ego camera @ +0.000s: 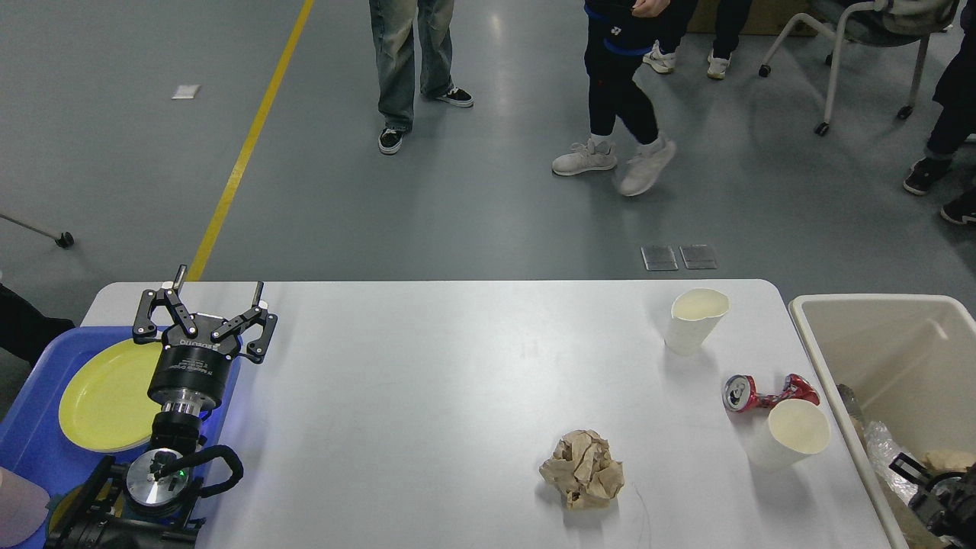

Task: Tidy desktop
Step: 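Open the right gripper to release the paper in the bin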

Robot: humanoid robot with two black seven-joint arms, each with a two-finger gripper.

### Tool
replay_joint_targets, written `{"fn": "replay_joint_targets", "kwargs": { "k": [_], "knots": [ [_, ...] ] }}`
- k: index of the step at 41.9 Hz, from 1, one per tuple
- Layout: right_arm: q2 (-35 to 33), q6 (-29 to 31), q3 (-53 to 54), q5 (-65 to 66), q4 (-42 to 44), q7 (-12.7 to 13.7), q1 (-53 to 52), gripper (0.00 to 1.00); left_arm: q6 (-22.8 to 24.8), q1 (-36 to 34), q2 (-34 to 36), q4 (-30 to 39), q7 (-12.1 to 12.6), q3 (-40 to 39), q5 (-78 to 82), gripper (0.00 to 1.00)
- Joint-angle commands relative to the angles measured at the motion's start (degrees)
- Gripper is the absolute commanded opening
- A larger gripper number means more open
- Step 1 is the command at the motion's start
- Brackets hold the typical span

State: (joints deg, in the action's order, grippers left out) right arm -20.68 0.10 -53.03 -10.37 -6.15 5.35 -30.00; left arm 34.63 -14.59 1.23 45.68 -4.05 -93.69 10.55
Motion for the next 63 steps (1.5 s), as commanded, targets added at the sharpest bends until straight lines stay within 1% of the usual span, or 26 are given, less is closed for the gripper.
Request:
{"fn": "replay_joint_targets", "kwargs": {
  "k": [1, 2, 3, 4, 5, 6, 9, 28, 35, 40, 47, 52, 56, 60, 62, 63],
  "knots": [
    [-0.1, -0.2, 0.1, 0.0, 0.0, 0.0, 0.1, 0.00, 0.0, 0.0, 0.0, 0.0, 0.0, 0.0, 0.0, 0.96],
    [0.0, -0.7, 0.1, 0.0, 0.0, -0.1, 0.1, 0.34, 0.0, 0.0, 0.0, 0.0, 0.0, 0.0, 0.0, 0.96],
    [0.0, -1.4, 0.1, 0.1, 0.0, -0.1, 0.1, 0.58, 0.0, 0.0, 0.0, 0.0, 0.0, 0.0, 0.0, 0.96],
    [0.0, -2.5, 0.2, 0.0, 0.0, -0.1, 0.0, 0.79, 0.0, 0.0, 0.0, 0.0, 0.0, 0.0, 0.0, 0.96],
    [0.0, -3.8, 0.3, 0.0, 0.0, -0.1, 0.0, 0.97, 0.0, 0.0, 0.0, 0.0, 0.0, 0.0, 0.0, 0.96],
    [0.0, -4.8, 0.5, 0.0, -0.2, -0.2, -0.1, 1.00, 0.0, 0.0, 0.0, 0.0, 0.0, 0.0, 0.0, 0.96],
    [0.2, -6.4, 0.7, 0.2, -0.8, -0.2, 0.0, 1.00, 0.0, 0.0, 0.0, 0.0, 0.0, 0.0, 0.0, 0.96],
    [0.2, -6.0, 0.7, 0.3, -1.3, -0.5, -0.4, 1.00, 0.0, 0.0, 0.0, -0.1, 0.0, 0.0, 0.0, 0.96],
    [-0.8, -5.5, 0.6, 0.3, -5.0, -0.5, -2.7, 1.00, 0.0, 0.0, 0.0, 0.0, 0.0, 0.0, 0.0, 0.96],
    [-5.0, -4.8, 0.3, 1.0, -11.1, -0.5, -7.1, 1.00, 0.0, 0.0, 0.0, 0.0, 0.0, 0.0, 0.0, 0.96],
    [-11.2, -4.8, -1.4, 1.7, -22.0, -0.1, -17.5, 1.00, 0.0, 0.0, 0.0, 0.0, 0.0, 0.0, 0.0, 0.96],
    [-15.4, -3.8, -6.1, 5.3, -31.0, 0.0, -27.5, 1.00, 0.0, 0.0, 0.0, 0.0, 0.0, 0.0, 0.0, 0.96],
    [-17.5, 0.0, -11.6, 7.2, -39.1, 0.0, -37.6, 1.00, 0.0, 0.0, 0.0, 0.0, 0.0, 0.0, 0.0, 0.96],
    [-17.5, 4.5, -17.6, 7.9, -46.2, 0.0, -48.7, 1.00, 0.0, 0.0, 0.0, 0.0, 0.0, 0.0, 0.0, 0.96],
    [-17.2, 7.8, -20.4, 7.9, -49.6, 0.0, -53.6, 1.00, 0.0, 0.0, 0.0, 0.0, 0.0, 0.0, 0.0, 0.96],
    [-16.7, 11.9, -22.2, 7.8, -52.4, 0.0, -58.9, 1.00, 0.0, 0.0, 0.0, 0.0, 0.0, 0.0, 0.0, 0.96]
  ]
}}
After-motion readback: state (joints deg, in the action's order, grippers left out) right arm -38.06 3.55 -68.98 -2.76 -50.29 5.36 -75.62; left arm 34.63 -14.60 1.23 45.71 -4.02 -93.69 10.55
